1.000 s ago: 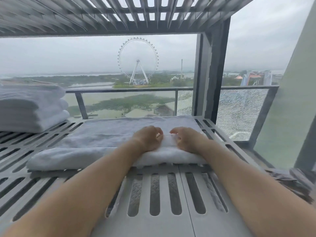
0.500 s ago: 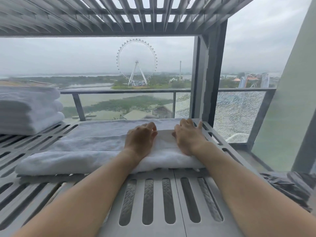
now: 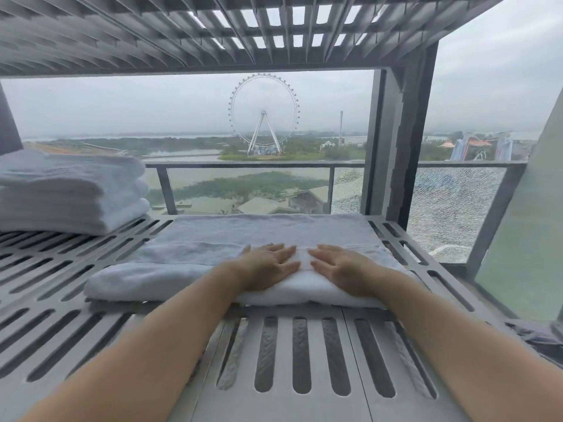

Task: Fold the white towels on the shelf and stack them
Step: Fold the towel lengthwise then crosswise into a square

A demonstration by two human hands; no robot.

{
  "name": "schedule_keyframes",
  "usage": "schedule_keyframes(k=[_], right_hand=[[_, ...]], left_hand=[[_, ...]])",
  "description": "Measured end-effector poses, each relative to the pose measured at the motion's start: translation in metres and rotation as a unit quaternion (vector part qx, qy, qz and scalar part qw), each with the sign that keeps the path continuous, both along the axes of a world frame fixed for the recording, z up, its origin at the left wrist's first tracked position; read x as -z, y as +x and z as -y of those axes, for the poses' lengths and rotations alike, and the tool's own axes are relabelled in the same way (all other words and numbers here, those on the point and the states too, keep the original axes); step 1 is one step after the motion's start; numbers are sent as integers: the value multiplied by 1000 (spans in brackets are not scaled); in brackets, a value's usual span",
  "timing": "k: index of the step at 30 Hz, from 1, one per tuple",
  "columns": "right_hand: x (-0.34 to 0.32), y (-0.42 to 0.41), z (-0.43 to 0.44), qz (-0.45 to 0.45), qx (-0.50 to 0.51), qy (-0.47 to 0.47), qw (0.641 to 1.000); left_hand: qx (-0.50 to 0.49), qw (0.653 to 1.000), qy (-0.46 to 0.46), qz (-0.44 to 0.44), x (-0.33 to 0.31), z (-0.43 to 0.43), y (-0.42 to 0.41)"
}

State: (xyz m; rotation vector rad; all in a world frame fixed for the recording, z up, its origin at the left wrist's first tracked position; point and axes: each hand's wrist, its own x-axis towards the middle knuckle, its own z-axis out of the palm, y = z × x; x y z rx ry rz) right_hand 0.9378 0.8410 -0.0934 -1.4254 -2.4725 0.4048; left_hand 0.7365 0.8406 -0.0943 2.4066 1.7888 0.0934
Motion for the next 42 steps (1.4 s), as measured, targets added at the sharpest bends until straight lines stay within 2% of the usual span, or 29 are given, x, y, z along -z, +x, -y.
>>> schedule_keyframes(k=[2, 5, 14, 16, 18, 20, 21, 23, 25, 31, 39, 42], right_hand=[[0, 3, -3, 28, 4, -11, 1000], [0, 5, -4, 38, -3, -21, 999], [-5, 5, 3, 47, 9, -31, 998], [-12, -3, 7, 54, 27, -35, 998], [-20, -25, 14, 49, 36, -20, 998], [-25, -63, 20, 29, 9, -3, 1000], [-25, -86, 23, 22, -11, 2, 1000], [-21, -133, 26, 10, -45, 5, 999], [-11, -166, 24, 4, -77, 5, 997], [14, -164, 3, 77, -89, 9, 993], [9, -158, 10, 25, -78, 2, 997], [3, -140, 15, 42, -52, -18, 998]], left_hand=[[-35, 999, -7, -25, 1, 4, -29], [-71, 997, 2, -10, 3, 11, -68], [-107, 994, 4, -3, 0, 21, -127], [-81, 995, 35, 54, 0, 26, -130], [-26, 982, 123, 138, -1, 32, -124], [13, 971, 180, 156, -5, 36, -119], [21, 977, 164, 134, -7, 37, -120], [4, 997, 68, 43, -6, 38, -124], [-18, 1000, 16, -14, -4, 37, -131], [-34, 999, 10, -24, 2, 40, -166], [-1, 1000, 12, 1, 2, 42, -179], [7, 1000, 8, 16, 2, 45, -181]])
